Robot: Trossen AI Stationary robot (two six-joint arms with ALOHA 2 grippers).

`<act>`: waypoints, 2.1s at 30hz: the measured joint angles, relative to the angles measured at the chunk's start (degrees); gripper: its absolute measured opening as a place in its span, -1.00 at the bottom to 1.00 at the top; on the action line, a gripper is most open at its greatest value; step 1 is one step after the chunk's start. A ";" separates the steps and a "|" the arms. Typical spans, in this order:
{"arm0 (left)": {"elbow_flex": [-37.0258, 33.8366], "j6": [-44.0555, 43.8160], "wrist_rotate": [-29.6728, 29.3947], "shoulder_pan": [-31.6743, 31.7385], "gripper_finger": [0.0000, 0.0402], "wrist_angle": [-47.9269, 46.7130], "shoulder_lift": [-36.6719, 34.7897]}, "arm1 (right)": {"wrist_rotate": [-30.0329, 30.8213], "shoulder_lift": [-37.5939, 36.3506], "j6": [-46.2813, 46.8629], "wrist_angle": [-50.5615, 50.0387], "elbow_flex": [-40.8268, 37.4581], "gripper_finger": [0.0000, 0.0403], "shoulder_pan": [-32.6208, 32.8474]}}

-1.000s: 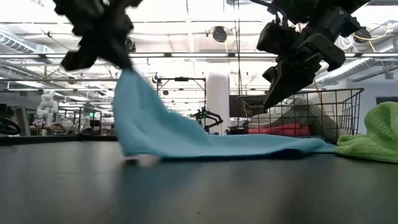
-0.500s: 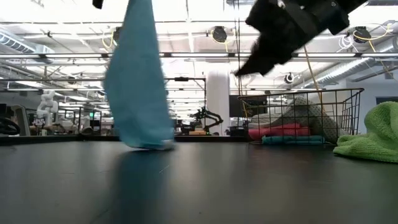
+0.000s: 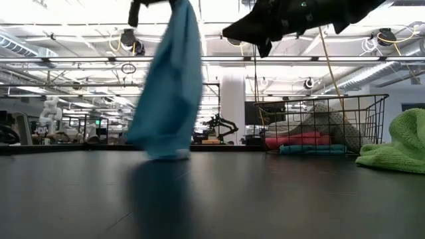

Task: Fold microfiber towels
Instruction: Fold the blue towel

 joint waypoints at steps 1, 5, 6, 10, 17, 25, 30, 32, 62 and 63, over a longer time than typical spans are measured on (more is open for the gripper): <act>-0.02 0.00 -0.29 1.05 -0.99 0.53 1.09 | -0.03 0.00 0.87 0.26 0.00 -1.00 0.02; -0.01 -2.06 0.24 5.34 -0.99 1.15 5.61 | 0.14 0.00 2.32 -1.09 0.00 -1.00 0.02; 0.00 -2.69 0.93 6.23 -0.99 1.81 7.08 | 0.25 0.00 2.37 -1.93 0.00 -1.00 0.02; -0.04 -4.59 6.41 8.84 -0.98 5.66 11.80 | 1.57 1.75 5.14 -3.17 0.00 -0.96 0.01; -0.03 -5.47 12.84 10.58 -0.99 12.92 15.88 | 5.15 10.09 9.19 -2.93 0.00 -0.83 -0.24; -0.03 -5.12 12.86 10.57 -0.99 12.33 15.88 | 16.77 11.82 7.02 0.59 0.00 -0.55 -0.71; -0.03 -4.61 12.72 10.57 -0.99 12.32 15.88 | 16.74 13.25 7.30 3.97 0.00 -0.39 -1.83; -0.03 -4.62 12.64 10.57 -0.98 12.32 15.88 | 16.29 14.94 8.14 7.11 0.00 -0.34 -1.88; -0.02 -3.67 13.10 10.57 -0.97 10.89 15.88 | 18.49 23.47 5.29 6.31 10.71 -0.30 -3.39; -0.02 -3.30 13.10 10.57 -0.97 10.73 15.88 | 18.42 23.47 6.51 7.06 10.71 -0.30 -3.48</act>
